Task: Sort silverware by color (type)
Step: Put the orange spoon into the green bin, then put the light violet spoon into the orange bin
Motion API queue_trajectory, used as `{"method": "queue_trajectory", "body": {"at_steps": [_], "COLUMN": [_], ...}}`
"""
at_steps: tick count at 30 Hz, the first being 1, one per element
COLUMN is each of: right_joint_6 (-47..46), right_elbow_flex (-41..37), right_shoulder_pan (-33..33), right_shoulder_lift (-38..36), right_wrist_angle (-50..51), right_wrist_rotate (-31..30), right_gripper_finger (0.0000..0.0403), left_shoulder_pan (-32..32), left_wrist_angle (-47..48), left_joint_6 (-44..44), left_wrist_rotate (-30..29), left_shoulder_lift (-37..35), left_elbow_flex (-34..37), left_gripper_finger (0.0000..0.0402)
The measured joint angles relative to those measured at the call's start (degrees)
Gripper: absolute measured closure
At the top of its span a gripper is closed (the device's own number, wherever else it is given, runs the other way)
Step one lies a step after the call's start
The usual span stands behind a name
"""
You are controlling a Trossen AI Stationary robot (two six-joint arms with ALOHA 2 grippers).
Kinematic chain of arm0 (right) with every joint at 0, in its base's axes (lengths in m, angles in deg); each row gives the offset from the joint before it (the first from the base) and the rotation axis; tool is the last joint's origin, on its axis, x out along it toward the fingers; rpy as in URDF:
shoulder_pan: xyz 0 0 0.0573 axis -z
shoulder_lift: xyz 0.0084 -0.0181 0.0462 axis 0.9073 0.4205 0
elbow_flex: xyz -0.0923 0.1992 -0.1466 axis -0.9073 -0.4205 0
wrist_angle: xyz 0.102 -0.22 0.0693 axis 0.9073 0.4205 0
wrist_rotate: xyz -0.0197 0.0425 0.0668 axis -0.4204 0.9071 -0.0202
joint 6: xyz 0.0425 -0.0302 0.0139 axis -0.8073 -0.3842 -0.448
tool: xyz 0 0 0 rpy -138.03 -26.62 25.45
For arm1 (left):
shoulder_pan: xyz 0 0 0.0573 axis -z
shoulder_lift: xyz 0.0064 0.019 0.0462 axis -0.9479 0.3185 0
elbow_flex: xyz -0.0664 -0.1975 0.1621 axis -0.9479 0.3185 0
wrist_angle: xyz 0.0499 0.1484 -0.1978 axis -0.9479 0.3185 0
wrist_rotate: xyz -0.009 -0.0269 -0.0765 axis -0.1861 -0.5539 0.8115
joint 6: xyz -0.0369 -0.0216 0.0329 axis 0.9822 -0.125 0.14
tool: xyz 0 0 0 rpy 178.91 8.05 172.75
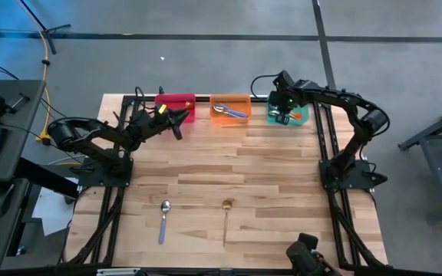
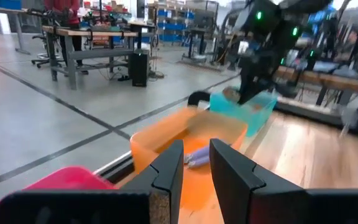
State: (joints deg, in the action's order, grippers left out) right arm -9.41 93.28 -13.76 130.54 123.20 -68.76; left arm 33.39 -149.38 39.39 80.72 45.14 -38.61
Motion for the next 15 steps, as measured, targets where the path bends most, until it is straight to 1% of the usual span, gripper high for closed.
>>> {"method": "queue_trajectory", "body": {"at_steps": [3,6,9,15], "right_joint_6": [-1.01,-2.95,-4.84,-9.18], "right_elbow_flex": [0.00,0.00,0.01,0.02], "right_shoulder_pan": [-0.02,-0.02,-0.02,-0.34], "right_shoulder_lift": [0.06,-0.50,-1.23,-2.41], "right_wrist_angle": [-1.80,-2.90,-3.51,-3.31], "right_wrist_rotate": [-0.16,-0.38,-0.44,0.18], "right_gripper_finger": [0.0403,0.0403,0.0399,0.0361], "left_shoulder_pan": [0.96,2.28,3.68,6.49], "left_wrist_angle": [0.25,1.04,3.93,10.59], "left_joint_6": [3.19,3.84,4.58,3.35], "left_wrist_rotate": [0.48,2.60,3.06,3.03], "left_shoulder_lift": [0.00,0.00,0.00,0.00], "left_elbow_flex": [-1.37,-2.27,-2.63,-2.89], "left_gripper_finger": [0.0330,0.0330,0.0330,0.0330]}}
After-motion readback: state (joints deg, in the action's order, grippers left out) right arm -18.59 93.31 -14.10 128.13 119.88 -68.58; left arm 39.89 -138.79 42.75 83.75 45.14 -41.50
